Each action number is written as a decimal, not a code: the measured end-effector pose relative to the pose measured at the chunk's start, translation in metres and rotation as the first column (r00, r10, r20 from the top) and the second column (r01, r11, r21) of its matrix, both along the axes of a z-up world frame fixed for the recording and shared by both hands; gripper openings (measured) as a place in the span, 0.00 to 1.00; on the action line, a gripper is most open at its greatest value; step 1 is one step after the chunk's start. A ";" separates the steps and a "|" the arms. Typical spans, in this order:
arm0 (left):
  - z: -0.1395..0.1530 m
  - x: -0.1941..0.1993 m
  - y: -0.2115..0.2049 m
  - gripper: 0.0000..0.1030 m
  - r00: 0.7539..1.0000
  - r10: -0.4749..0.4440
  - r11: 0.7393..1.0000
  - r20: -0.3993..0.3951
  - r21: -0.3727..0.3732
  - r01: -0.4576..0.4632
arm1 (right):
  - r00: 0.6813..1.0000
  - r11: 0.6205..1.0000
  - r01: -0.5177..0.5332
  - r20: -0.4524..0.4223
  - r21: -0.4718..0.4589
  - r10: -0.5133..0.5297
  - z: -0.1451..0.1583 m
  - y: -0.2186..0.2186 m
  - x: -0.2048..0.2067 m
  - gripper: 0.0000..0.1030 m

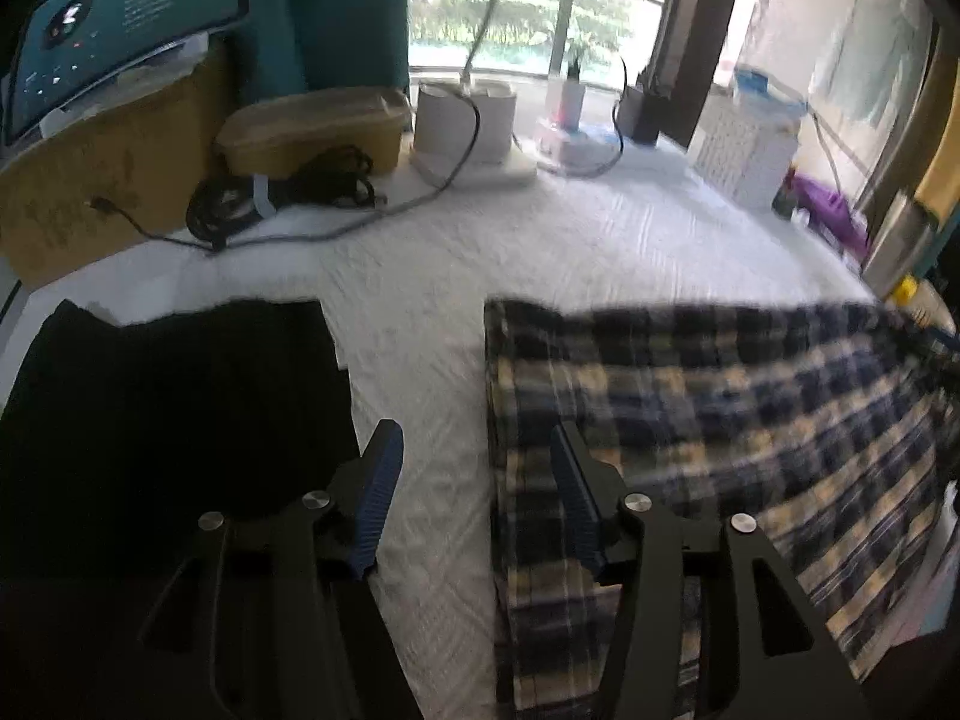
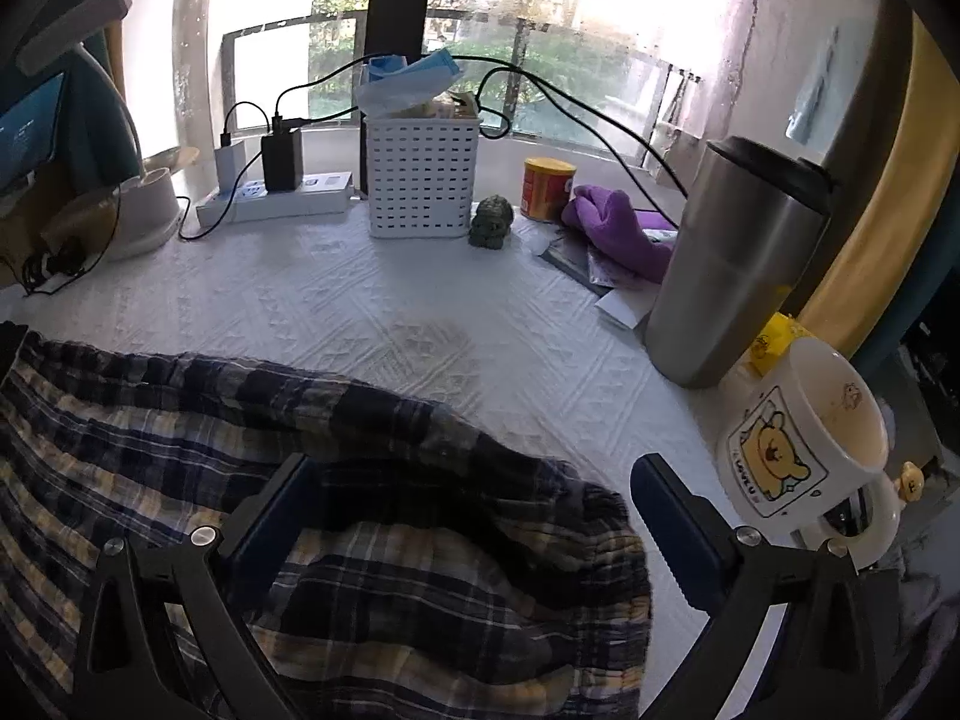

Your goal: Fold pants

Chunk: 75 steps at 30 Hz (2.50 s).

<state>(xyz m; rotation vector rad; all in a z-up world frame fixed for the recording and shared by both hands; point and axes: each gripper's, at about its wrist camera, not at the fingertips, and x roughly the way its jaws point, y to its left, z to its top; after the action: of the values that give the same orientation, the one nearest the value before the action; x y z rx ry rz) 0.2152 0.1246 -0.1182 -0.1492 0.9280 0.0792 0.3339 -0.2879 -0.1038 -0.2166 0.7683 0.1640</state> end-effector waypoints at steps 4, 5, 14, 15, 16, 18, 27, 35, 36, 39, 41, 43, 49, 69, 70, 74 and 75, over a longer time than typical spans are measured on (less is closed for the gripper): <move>-0.003 0.004 -0.005 0.50 1.000 -0.013 1.000 -0.003 0.007 0.013 | 1.000 0.997 0.022 -0.002 0.071 -0.022 0.006 -0.007 -0.003 1.00; -0.003 0.005 -0.005 0.50 1.000 -0.008 1.000 0.000 0.012 0.008 | 1.000 0.995 0.015 -0.005 0.099 -0.014 0.007 -0.007 -0.003 1.00; -0.009 0.046 -0.008 0.50 0.999 -0.038 0.998 0.017 0.056 0.037 | 0.996 0.998 -0.058 -0.068 0.033 0.060 -0.013 0.034 0.014 0.93; -0.011 0.052 -0.008 0.50 0.999 -0.041 0.997 0.013 0.065 0.040 | 0.996 0.999 -0.045 -0.082 0.023 0.047 -0.016 0.033 0.020 0.93; -0.014 0.057 -0.007 0.49 0.999 -0.046 0.997 0.010 0.069 0.045 | 0.995 1.000 -0.023 -0.100 0.016 0.024 -0.021 0.032 0.028 0.93; -0.019 0.065 -0.006 0.45 0.998 -0.055 0.995 0.009 0.084 0.054 | 0.995 1.000 0.007 -0.102 0.000 -0.007 -0.023 0.028 0.037 0.93; -0.016 0.074 0.012 0.35 1.000 0.005 0.993 0.024 0.116 -0.007 | 0.988 0.992 0.116 -0.098 -0.052 -0.120 -0.022 0.001 0.056 0.93; 0.011 0.029 0.017 0.35 0.998 0.022 0.996 0.062 0.081 -0.027 | 0.992 0.992 0.122 0.015 -0.033 -0.122 0.019 -0.004 0.017 0.93; 0.013 0.021 0.015 0.35 0.998 0.018 0.997 0.063 0.077 -0.023 | 0.992 0.992 0.123 0.029 -0.033 -0.122 0.023 -0.003 0.011 0.93; 0.019 -0.001 0.009 0.36 0.998 0.004 0.997 0.068 0.074 -0.009 | 0.991 0.992 0.123 0.057 -0.023 -0.122 0.034 -0.004 -0.009 0.93; 0.022 -0.020 0.004 0.36 0.997 -0.007 0.997 0.071 0.073 0.002 | 0.988 0.991 0.133 0.079 -0.022 -0.131 0.039 -0.006 -0.023 0.97; 0.022 -0.031 0.000 0.36 0.997 -0.012 0.997 0.072 0.073 0.007 | 0.985 0.990 0.142 0.096 -0.020 -0.140 0.044 -0.010 -0.033 1.00; 0.014 -0.059 -0.009 0.36 0.998 -0.030 0.997 0.047 0.068 0.027 | 0.982 0.987 0.157 0.108 -0.031 -0.153 0.046 -0.021 -0.050 1.00; -0.014 0.002 -0.020 0.36 0.999 -0.045 0.996 -0.028 0.075 0.047 | 0.996 0.993 0.054 -0.063 -0.107 -0.061 -0.005 -0.003 0.028 1.00; -0.013 0.003 -0.021 0.36 0.998 -0.050 0.996 -0.025 0.075 0.052 | 0.997 0.994 0.046 -0.050 -0.096 -0.051 0.001 -0.005 0.021 1.00; -0.007 0.005 -0.029 0.36 0.997 -0.079 0.993 -0.012 0.086 0.080 | 0.999 0.997 0.001 -0.048 -0.073 -0.005 0.013 -0.006 -0.007 1.00; -0.007 0.005 -0.031 0.36 0.996 -0.088 0.992 -0.011 0.091 0.089 | 0.999 0.997 -0.009 -0.052 -0.070 0.005 0.014 -0.007 -0.013 1.00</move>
<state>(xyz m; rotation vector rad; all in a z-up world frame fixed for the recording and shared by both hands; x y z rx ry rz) 0.2203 0.0933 -0.1250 -0.0230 0.9351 0.0403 0.3205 -0.2946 -0.0897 -0.2828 0.8255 0.1497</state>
